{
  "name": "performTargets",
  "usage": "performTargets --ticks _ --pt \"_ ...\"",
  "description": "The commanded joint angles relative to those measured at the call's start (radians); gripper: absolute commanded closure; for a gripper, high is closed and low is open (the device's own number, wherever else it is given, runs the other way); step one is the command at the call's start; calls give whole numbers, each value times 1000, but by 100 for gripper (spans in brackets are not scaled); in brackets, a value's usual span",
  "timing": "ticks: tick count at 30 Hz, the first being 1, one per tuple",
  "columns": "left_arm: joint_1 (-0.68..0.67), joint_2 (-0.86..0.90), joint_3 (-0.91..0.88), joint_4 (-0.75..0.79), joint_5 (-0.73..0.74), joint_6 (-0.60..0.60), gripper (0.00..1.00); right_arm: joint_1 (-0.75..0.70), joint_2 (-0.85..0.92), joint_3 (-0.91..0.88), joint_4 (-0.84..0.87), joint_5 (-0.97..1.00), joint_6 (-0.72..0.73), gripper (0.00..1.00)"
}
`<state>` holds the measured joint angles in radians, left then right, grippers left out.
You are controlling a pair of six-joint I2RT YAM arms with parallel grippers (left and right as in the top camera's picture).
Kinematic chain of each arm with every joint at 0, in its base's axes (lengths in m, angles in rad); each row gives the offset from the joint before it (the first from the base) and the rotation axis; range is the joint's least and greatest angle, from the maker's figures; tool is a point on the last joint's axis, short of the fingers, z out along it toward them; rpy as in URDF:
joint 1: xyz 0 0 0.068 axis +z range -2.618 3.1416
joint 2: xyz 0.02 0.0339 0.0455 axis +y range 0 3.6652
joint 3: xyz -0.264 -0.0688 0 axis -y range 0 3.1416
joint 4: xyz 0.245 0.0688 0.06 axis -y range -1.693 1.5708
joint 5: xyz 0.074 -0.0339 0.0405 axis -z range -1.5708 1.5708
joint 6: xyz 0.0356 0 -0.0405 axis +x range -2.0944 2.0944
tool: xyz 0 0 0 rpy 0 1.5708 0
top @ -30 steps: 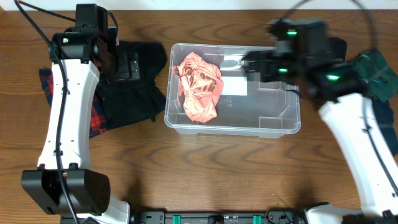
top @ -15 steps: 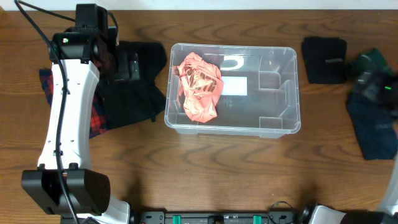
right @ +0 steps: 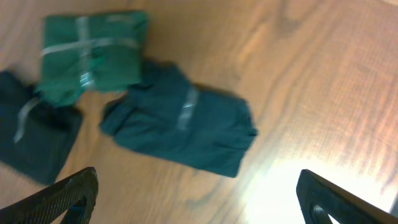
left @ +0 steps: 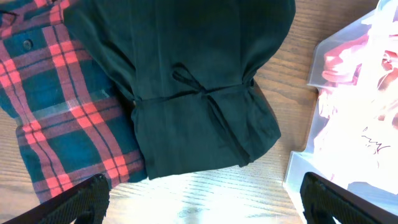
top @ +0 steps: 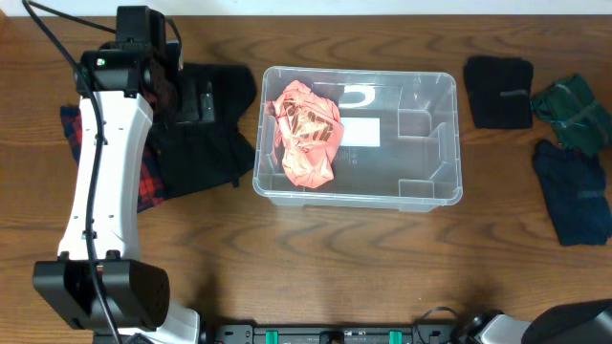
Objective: Pack container
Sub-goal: 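Move the right gripper back to the dark teal garment, then grasp the dark teal garment with the right gripper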
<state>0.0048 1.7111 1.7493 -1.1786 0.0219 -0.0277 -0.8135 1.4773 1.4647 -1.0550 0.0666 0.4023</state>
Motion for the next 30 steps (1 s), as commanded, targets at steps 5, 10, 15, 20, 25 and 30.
performTargets --ticks 5,10,15,20,25,30 --pt "2 4 19 -3 -11 -12 2 -96 91 -16 8 4 39 1" --pt "2 4 19 -3 -11 -12 2 -98 185 -42 38 3 38 1" --pt "2 4 19 -3 -11 -12 2 -98 287 -55 47 3 27 1" --pt "2 4 19 -3 -11 -12 2 -98 386 -55 80 -93 -109 1" --pt "2 4 19 -3 -11 -12 2 -95 451 -55 126 -187 -320 3" --pt "2 4 19 -3 -11 -12 2 -95 495 -55 181 -184 -423 6"
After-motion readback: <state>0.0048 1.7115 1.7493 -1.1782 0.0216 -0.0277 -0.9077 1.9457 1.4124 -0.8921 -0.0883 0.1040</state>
